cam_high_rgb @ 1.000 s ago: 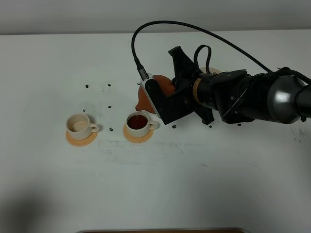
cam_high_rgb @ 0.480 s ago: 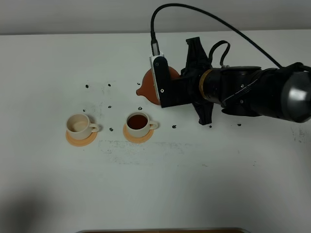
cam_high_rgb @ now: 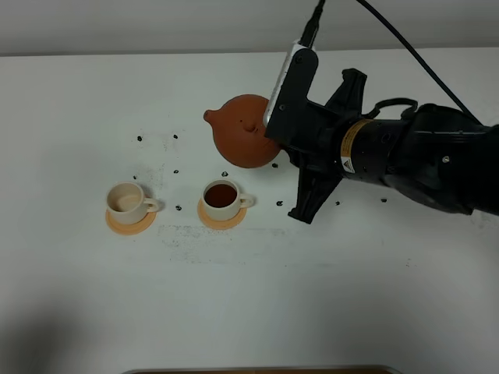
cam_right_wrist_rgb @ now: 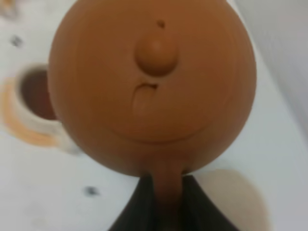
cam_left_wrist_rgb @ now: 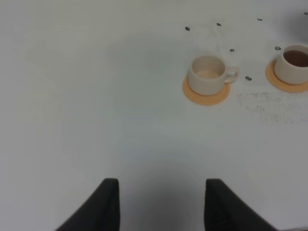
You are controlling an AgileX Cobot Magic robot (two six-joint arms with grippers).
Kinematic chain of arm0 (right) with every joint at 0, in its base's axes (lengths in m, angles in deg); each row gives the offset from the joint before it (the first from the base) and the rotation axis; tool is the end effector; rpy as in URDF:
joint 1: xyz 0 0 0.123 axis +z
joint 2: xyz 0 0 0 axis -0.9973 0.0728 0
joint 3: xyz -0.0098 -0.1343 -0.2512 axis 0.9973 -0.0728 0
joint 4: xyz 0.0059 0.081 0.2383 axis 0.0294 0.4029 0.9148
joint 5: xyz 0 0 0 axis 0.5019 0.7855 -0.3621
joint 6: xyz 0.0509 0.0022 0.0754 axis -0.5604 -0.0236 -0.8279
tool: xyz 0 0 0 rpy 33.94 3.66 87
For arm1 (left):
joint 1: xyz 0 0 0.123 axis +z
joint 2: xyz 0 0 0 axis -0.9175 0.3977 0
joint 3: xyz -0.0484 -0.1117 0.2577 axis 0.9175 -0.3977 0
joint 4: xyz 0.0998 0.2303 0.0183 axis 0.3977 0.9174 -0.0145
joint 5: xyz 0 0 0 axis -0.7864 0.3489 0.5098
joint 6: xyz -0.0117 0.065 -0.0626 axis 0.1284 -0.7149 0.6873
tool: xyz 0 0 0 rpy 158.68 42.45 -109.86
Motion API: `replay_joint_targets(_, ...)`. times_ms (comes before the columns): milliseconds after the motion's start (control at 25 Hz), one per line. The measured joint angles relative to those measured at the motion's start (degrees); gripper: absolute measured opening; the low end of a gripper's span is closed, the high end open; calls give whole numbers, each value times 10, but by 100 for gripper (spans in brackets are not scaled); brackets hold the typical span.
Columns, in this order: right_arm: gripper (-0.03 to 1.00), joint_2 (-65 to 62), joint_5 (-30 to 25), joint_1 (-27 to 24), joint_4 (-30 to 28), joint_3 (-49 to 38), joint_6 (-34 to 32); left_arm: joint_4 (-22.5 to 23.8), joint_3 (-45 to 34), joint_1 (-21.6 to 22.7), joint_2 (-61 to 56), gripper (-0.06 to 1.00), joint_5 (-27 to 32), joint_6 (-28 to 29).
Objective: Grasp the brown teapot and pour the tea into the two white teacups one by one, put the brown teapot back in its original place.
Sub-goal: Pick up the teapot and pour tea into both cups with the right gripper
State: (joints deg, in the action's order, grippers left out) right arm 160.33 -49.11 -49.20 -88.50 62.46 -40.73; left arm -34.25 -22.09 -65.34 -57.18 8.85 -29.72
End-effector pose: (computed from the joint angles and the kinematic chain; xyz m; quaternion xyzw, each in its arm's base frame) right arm 0.2732 0.1942 0.2317 -0.5522 0.7244 -0.0477 0.4099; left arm -0.0064 -0.0052 0.2789 0.0430 0.8496 0.0055 0.5257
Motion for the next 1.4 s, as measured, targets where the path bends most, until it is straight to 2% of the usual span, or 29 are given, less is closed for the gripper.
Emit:
replay_joint_targets(200,12,-6,-5,24,138,-34,-1,0,0,0,0,43,0,0)
replay_joint_targets(360,12,-6,-11,31,197,-64,-1,0,0,0,0,43,0,0)
replay_joint_targets(680,12,28,-6,33,235,-90,-1,0,0,0,0,43,0,0)
replay_joint_targets(1400,12,103,-3,33,259,-90,-1,0,0,0,0,43,0,0)
